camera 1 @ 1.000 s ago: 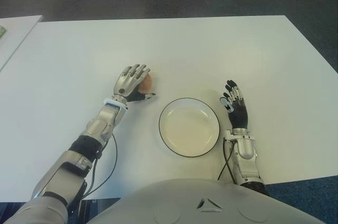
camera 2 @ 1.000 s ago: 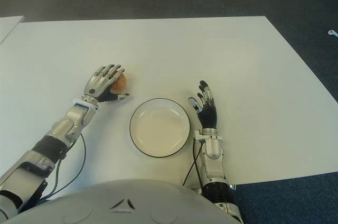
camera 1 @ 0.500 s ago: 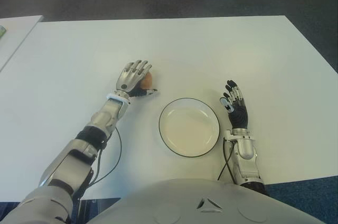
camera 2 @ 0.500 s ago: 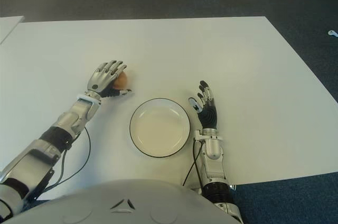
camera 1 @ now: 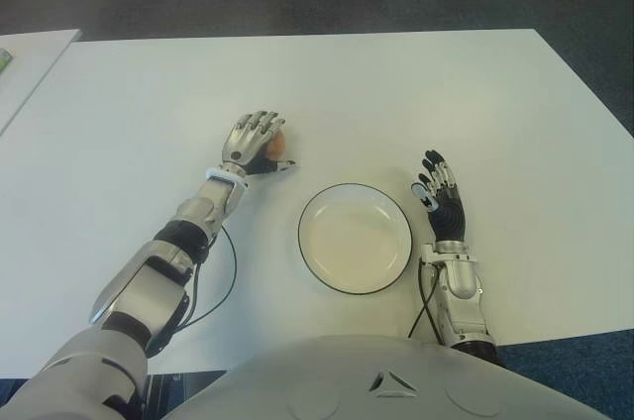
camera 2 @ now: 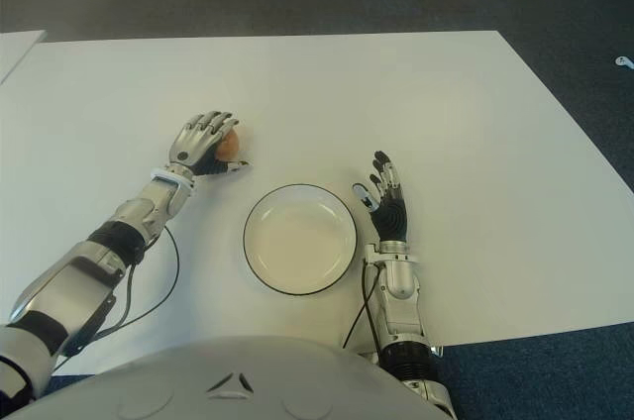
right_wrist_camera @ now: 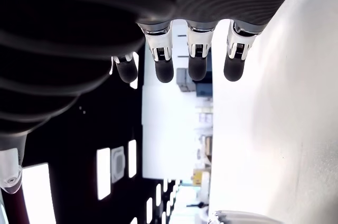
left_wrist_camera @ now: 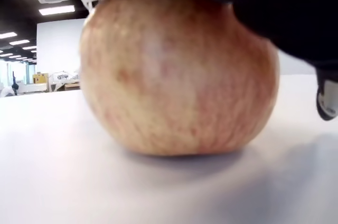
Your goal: Put the apples into the plate.
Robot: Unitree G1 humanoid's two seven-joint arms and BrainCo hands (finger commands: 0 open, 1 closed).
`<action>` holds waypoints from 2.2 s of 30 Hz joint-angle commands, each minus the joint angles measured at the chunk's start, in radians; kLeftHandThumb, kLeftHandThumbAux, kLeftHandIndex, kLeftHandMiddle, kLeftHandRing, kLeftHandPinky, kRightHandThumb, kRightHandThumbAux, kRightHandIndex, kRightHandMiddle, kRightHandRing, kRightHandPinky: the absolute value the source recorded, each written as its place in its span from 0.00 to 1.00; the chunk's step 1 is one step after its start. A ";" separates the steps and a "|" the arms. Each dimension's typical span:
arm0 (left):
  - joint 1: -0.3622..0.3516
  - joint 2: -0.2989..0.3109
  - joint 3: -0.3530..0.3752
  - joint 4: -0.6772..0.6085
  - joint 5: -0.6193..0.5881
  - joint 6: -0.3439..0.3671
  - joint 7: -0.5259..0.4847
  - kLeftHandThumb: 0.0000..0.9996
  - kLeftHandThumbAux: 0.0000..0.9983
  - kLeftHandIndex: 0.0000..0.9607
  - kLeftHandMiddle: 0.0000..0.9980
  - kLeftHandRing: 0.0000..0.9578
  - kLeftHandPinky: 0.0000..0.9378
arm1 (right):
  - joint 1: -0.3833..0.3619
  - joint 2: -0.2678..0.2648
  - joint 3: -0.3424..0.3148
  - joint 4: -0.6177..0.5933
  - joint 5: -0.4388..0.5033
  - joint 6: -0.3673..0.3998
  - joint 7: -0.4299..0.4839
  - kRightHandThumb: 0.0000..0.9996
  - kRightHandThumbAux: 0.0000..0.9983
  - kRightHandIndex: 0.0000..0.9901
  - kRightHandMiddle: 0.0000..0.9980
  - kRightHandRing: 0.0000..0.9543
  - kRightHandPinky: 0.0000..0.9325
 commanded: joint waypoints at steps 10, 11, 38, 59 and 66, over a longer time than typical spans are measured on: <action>-0.026 -0.091 -0.083 0.256 -0.013 -0.030 0.159 0.84 0.66 0.44 0.51 0.71 0.74 | 0.119 0.000 -0.007 0.100 0.004 0.065 0.011 0.07 0.48 0.00 0.00 0.00 0.00; -0.023 -0.093 -0.082 0.247 -0.021 -0.031 0.157 0.85 0.66 0.44 0.51 0.72 0.75 | 0.119 0.000 -0.008 0.100 0.005 0.064 0.012 0.07 0.48 0.00 0.00 0.00 0.00; 0.010 -0.080 -0.054 0.181 -0.202 -0.145 -0.026 0.85 0.67 0.42 0.54 0.88 0.89 | 0.104 -0.006 -0.024 0.113 0.030 0.075 0.041 0.06 0.53 0.00 0.00 0.00 0.00; 0.018 -0.066 -0.063 0.161 -0.201 -0.160 -0.001 0.86 0.67 0.42 0.54 0.88 0.87 | 0.091 -0.011 -0.034 0.135 0.037 0.065 0.058 0.05 0.55 0.00 0.00 0.00 0.00; 0.038 0.018 -0.014 -0.064 -0.217 -0.141 -0.042 0.85 0.67 0.42 0.54 0.88 0.86 | 0.091 -0.014 -0.039 0.135 0.037 0.062 0.059 0.05 0.54 0.00 0.00 0.00 0.00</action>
